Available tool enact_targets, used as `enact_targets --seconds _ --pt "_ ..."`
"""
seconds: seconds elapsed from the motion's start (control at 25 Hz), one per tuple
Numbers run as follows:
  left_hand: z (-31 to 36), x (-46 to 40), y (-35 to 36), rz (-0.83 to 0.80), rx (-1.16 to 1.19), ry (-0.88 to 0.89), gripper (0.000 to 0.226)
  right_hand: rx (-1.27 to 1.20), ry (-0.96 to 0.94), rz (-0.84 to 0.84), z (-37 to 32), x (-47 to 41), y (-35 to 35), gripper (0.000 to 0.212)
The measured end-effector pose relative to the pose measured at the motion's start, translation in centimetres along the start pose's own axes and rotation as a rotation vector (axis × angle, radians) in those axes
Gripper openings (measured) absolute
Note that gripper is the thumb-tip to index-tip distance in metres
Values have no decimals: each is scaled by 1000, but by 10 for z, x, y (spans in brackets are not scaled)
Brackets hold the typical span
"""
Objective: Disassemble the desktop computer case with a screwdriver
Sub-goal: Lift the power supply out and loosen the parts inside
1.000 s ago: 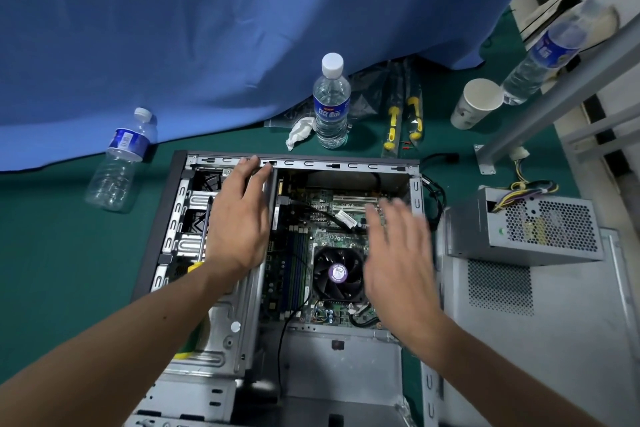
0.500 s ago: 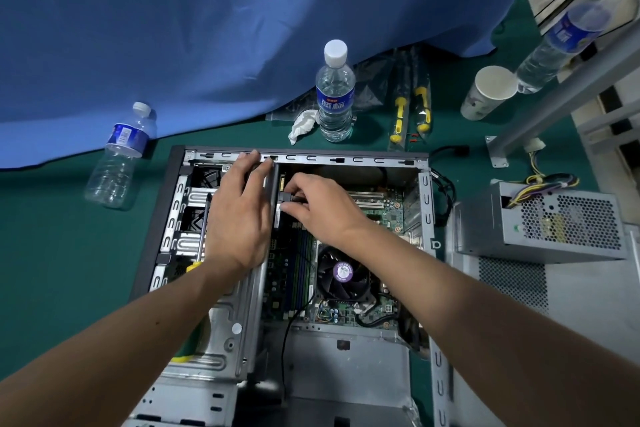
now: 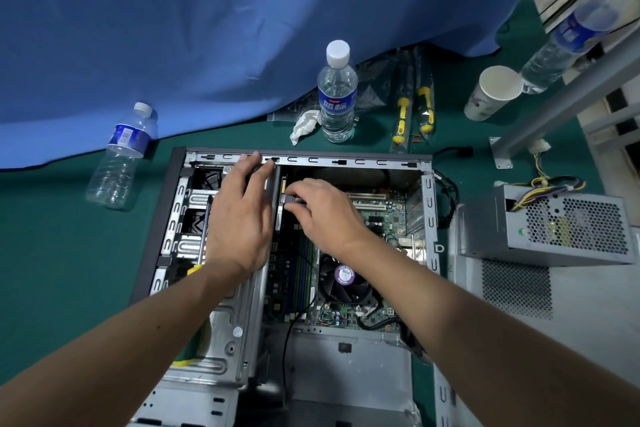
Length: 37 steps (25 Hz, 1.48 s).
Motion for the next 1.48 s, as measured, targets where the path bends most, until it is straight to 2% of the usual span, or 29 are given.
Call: enact_targets --seconds 0.12,0.32,0.48,0.52,0.64,0.68,0.76,0.84,0.96,1.08,1.24,1.48 --pt "1 0 0 1 5 -6 49 21 -13 12 -1 3 2 22" --pt "1 -1 -1 -6 -1 -8 50 107 -57 -167 5 -17 -17 23" --pt "2 -1 -2 -2 2 -9 50 -79 54 -58 2 -3 -10 21" --pt "2 0 -2 -2 0 -8 49 -68 46 -86 2 5 -7 21" --pt "2 -1 -3 -1 0 -6 49 193 -61 -297 10 22 -4 24" --pt "2 -1 -3 -3 2 -9 48 214 -27 -324 15 24 -9 24" --pt "3 0 -2 -10 1 -22 46 203 82 -331 27 25 -17 27" --pt "3 0 -3 -16 6 -29 46 328 139 -337 36 23 -19 30" --pt "4 0 -4 -25 4 -34 47 477 196 -364 44 16 -17 18" --pt "4 0 -4 -24 -3 -40 49 497 242 -417 47 8 -9 28" --pt "3 0 -2 -17 5 -30 50 447 249 -407 48 2 3 24" --pt "1 0 -1 -4 5 -29 49 391 254 -320 49 -6 6 33"
Point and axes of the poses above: each hand's wrist, its own x-axis away from the middle knuckle, its own y-axis out of the palm, z = x × y, the point moved 2 cm from there along -x, towards the middle knuckle, and after that the axes turned 2 degrees about y, right-handed, at the moved point
